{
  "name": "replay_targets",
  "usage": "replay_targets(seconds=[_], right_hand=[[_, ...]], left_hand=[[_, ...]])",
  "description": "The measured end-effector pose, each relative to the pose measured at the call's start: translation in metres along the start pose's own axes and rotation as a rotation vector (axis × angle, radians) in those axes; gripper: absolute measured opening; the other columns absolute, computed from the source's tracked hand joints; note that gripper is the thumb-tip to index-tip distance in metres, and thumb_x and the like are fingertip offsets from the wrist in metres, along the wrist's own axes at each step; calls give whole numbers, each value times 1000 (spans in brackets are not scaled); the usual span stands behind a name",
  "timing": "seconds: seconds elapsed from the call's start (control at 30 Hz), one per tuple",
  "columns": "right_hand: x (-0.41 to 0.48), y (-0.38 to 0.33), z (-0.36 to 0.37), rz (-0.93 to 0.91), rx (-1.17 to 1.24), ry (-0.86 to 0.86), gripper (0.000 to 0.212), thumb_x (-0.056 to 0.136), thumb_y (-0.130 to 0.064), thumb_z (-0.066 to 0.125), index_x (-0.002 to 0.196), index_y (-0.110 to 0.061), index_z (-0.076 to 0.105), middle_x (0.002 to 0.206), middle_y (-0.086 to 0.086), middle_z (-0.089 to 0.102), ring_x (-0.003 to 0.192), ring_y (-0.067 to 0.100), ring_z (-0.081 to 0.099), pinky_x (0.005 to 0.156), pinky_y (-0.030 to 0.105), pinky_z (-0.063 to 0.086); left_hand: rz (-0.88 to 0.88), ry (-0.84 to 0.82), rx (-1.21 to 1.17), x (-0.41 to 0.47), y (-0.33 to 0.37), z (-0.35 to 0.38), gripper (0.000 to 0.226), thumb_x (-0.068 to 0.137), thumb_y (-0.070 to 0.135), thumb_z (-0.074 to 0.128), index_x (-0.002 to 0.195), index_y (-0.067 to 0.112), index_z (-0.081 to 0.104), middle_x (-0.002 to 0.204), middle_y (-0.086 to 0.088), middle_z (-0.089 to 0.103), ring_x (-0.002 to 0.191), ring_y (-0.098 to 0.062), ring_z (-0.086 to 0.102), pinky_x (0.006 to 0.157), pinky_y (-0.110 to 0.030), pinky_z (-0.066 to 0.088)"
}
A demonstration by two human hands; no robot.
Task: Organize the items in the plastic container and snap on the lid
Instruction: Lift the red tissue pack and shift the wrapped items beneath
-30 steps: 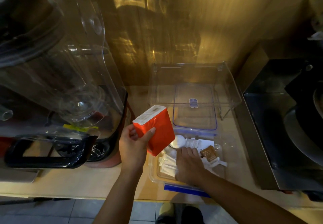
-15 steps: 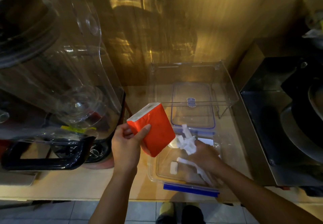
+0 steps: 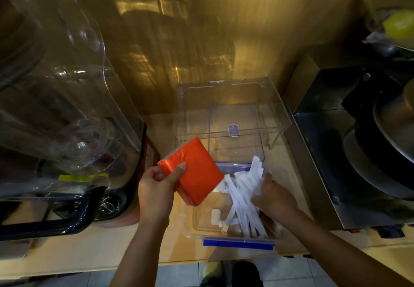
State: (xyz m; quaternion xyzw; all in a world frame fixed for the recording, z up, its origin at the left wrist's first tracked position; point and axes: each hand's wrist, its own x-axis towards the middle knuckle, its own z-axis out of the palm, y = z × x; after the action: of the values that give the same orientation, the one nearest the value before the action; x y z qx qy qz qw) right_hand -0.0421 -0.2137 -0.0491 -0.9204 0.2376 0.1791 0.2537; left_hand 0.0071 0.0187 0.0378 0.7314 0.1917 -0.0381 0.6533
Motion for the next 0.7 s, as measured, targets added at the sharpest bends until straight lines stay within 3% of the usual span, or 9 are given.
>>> replay_targets(seconds=[0.13,0.2,0.27,0.33,0.4,0.53,0.6,0.7], right_hand=[[-10,-7,6,-187,-219,341,50,82,-28,68,127,-19,48,124,2,58,111,16,56,96,30,44],[-12,-15,6,-301,-364,442,61,67,-22,79,122,-13,54,114,8,63,101,22,61,86,33,50],[-11,-26,4,-474,-379,526,58,53,-17,86,107,-11,66,96,8,69,84,22,67,72,33,55],[-10,-38,5,-728,-356,479,38,56,-12,84,91,-13,71,87,5,71,77,19,68,69,31,56],[-5,-52,8,-891,-363,294,23,68,-10,76,90,-9,71,90,8,72,82,21,68,74,33,57],[11,-72,15,-729,-168,-98,33,90,-23,56,120,-9,57,124,10,60,115,26,55,100,40,43],[16,-77,19,-657,-219,-168,50,89,-30,60,134,-12,46,140,7,48,128,23,43,108,34,33],[16,-76,22,-600,-167,-167,47,91,-13,57,135,-2,44,143,12,41,130,24,37,103,29,27]], left_hand=[[-2,26,5,3,3,-5,27,69,30,78,82,24,56,80,1,60,79,-18,61,74,-38,51],[-2,37,11,3,3,-7,27,69,31,77,83,24,56,82,1,61,80,-18,61,73,-36,51],[-4,42,9,2,2,-9,28,68,31,77,84,24,56,83,1,61,82,-19,61,71,-36,50],[-14,38,18,2,2,-11,28,68,32,77,85,24,56,85,0,62,83,-19,61,74,-38,51],[-26,25,35,2,2,-12,28,69,31,77,85,22,56,85,-2,62,83,-20,61,76,-41,52],[-60,-58,75,1,2,-15,25,70,27,76,84,17,57,88,-7,64,82,-22,63,68,-37,53],[-83,-132,124,2,1,-16,25,70,25,76,85,17,58,90,-6,66,82,-21,64,67,-36,54],[-122,-194,201,3,-5,-15,32,69,27,77,93,17,59,93,-5,67,87,-23,65,77,-44,55]])
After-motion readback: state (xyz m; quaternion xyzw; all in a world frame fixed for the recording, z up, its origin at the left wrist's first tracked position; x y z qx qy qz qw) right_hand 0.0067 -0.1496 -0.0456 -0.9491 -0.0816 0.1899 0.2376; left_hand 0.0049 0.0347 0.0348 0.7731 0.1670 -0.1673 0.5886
